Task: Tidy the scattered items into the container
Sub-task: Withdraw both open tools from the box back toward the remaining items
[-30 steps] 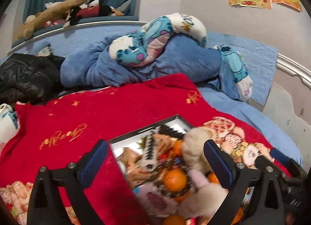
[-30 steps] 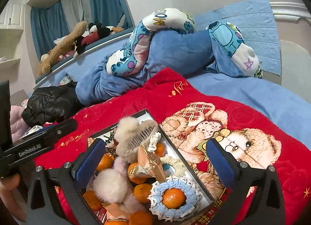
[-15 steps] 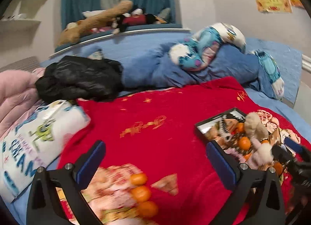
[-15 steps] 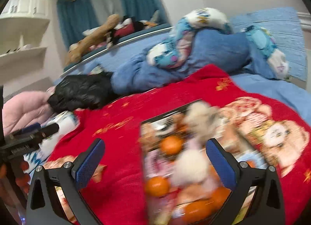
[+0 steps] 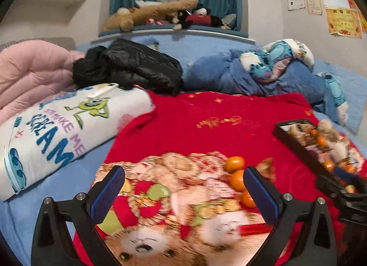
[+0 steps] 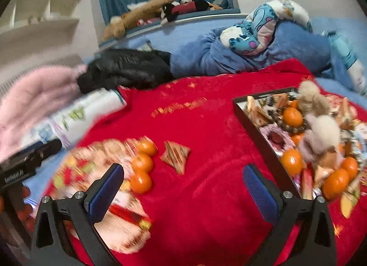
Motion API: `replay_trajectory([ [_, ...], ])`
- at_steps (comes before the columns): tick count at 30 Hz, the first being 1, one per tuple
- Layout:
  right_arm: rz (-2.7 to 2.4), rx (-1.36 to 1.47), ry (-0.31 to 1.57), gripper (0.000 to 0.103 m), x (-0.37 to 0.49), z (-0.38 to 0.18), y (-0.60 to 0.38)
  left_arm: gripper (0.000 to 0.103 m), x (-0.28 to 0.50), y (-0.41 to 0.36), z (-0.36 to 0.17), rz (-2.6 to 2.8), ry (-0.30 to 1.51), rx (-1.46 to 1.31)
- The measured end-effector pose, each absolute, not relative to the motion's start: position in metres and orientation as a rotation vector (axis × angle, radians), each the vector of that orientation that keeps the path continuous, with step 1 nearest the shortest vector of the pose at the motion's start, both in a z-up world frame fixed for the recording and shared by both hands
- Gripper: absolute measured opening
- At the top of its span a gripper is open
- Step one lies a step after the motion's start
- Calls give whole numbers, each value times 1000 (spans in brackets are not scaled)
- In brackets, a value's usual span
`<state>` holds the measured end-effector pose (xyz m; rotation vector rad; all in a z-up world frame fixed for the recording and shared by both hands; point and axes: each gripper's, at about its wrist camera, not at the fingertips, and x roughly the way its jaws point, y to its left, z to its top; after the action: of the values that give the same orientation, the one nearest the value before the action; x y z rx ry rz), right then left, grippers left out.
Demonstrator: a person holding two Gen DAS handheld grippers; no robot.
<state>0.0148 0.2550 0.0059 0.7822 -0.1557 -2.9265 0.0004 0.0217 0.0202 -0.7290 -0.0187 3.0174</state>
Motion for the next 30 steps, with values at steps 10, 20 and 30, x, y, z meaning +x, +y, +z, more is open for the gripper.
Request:
replay_trajectory([
  [10,-2965,823,-145,103,-1,-4,239,103,16,-13,-15,2940,-97,-683],
  [20,-3032,766,59,103,14,-8,200,103,19,-9,-9,2940,-75,-655],
  [30,-3041,713,126,103,18,-5,182,103,13,-10,-11,2939,-118,-694],
])
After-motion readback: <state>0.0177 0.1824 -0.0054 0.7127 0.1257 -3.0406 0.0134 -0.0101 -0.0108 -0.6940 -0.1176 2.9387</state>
